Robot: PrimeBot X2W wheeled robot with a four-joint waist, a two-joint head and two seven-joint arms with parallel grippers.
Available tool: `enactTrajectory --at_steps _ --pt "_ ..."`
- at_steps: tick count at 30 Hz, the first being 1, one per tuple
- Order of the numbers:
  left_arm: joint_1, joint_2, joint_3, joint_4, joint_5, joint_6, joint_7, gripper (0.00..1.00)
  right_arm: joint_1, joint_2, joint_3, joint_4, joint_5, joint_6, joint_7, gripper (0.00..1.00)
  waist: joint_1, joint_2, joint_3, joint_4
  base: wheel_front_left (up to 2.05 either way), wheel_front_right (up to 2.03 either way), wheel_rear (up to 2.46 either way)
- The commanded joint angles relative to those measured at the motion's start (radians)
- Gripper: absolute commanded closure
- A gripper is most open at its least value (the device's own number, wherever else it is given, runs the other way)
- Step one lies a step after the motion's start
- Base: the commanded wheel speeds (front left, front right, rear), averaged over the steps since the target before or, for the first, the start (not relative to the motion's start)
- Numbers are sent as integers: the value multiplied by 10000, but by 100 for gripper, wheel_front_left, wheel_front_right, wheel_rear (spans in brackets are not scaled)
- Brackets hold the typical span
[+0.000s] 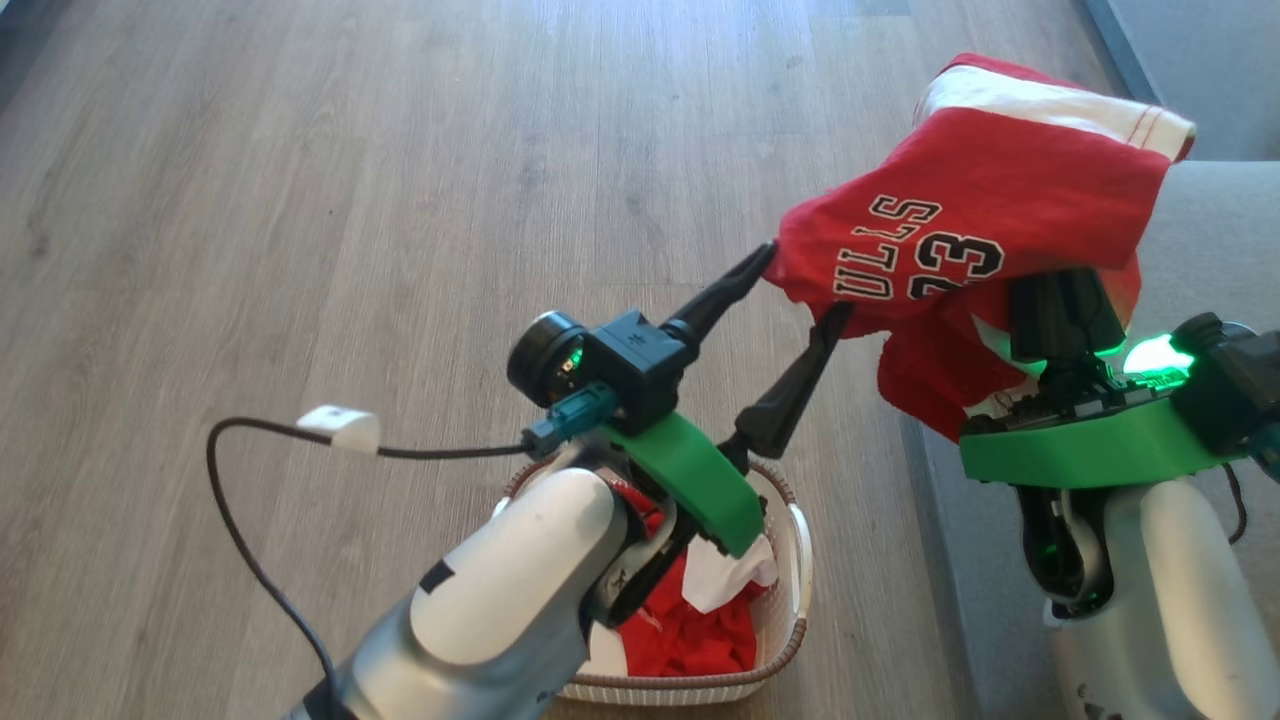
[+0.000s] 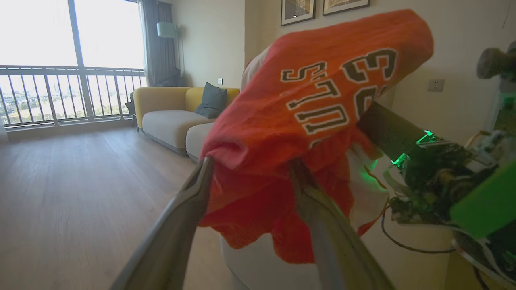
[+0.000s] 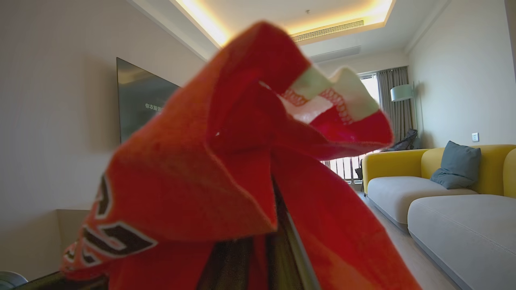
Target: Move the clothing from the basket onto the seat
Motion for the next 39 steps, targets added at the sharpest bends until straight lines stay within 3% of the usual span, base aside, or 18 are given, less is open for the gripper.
enactTrajectory --at_steps 1,8,12,21,27,39 --pt "-353 87 243 -170 90 -64 -93 0 -455 26 160 -419 -10 69 -63 100 0 0 3 -13 0 0 0" --pt "309 87 262 617 629 -508 -93 0 -395 26 -45 -571 -136 69 -63 100 0 0 -11 9 0 0 0" --pt "814 87 400 1009 1144 -1026 -93 0 -368 26 -276 -715 -159 69 -63 100 0 0 -26 49 0 0 0" --pt "1882 87 1146 1004 2008 -1767 -93 0 -240 26 -889 -996 -260 69 -63 100 0 0 -55 101 0 0 0" --pt "2403 103 1417 925 3077 -1918 -93 0 7 26 -1213 -1286 -361 69 -63 100 0 0 -42 -56 0 0 0" --pt "2942 90 2398 823 3005 -1946 -93 0 278 26 -1538 -1426 -286 69 -63 100 0 0 103 -875 0 0 0"
